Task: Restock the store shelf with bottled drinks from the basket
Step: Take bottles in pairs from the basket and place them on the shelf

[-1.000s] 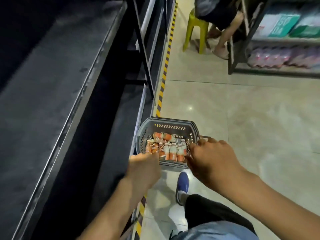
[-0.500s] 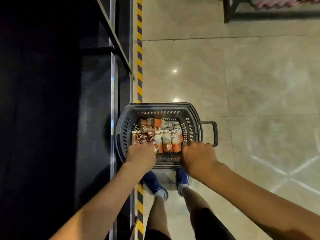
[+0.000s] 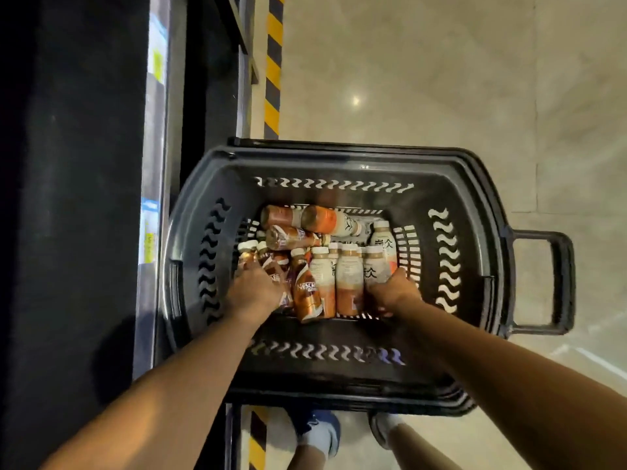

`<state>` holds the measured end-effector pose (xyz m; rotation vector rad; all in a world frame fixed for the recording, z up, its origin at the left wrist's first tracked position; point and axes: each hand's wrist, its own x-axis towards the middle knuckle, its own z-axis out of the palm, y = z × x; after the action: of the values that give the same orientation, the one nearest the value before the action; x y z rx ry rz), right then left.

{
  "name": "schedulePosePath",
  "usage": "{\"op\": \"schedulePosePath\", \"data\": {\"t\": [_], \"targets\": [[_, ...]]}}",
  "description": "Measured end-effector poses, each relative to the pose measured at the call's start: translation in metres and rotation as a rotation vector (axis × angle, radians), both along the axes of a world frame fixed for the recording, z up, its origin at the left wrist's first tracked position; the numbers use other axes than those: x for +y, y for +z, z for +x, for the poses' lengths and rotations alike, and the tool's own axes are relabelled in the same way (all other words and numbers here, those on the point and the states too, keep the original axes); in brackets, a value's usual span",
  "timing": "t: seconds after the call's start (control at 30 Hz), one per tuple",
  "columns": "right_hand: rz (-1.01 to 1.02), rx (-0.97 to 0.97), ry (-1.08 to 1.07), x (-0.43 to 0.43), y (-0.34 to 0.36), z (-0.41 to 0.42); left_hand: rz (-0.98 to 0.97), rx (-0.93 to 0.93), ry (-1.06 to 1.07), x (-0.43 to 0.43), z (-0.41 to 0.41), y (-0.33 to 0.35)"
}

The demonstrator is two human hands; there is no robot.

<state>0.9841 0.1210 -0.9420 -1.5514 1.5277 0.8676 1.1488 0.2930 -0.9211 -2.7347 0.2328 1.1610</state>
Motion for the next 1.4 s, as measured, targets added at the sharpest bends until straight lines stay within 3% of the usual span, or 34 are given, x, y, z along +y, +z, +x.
{"op": "schedulePosePath", "data": {"t": [0.13,0.27,0.43,0.57,0.67,0.83,0.97,1.4], "targets": [[-0.014,-0.03,-0.213,0.004,-0.062,-0.005,0.077,-0.129,0.177,-0.003,-0.005,-0.069],[-0.084,-0.075,-0.369,0.006,-0.093,-0.008,0.091,-0.161,0.338,-0.008,-0.001,-0.088],[-0.111,-0.196,-0.525,0.012,-0.112,-0.02,-0.105,-0.148,0.721,0.001,-0.007,-0.098],[0.031,-0.216,-0.544,0.005,-0.095,-0.024,-0.239,-0.043,0.973,0.006,-0.013,-0.086],[0.128,-0.257,-0.581,-0.001,-0.063,-0.027,-0.378,0.082,0.957,-0.003,-0.023,-0.056],[0.164,-0.354,-0.499,-0.016,0.048,-0.015,-0.508,0.231,0.736,-0.045,-0.037,0.056],[0.06,-0.446,-0.336,-0.028,0.172,0.0,-0.643,0.276,0.733,-0.075,-0.047,0.185],[-0.258,-0.843,-0.139,-0.012,0.622,0.016,-1.173,0.17,0.739,-0.062,-0.061,0.619]]}}
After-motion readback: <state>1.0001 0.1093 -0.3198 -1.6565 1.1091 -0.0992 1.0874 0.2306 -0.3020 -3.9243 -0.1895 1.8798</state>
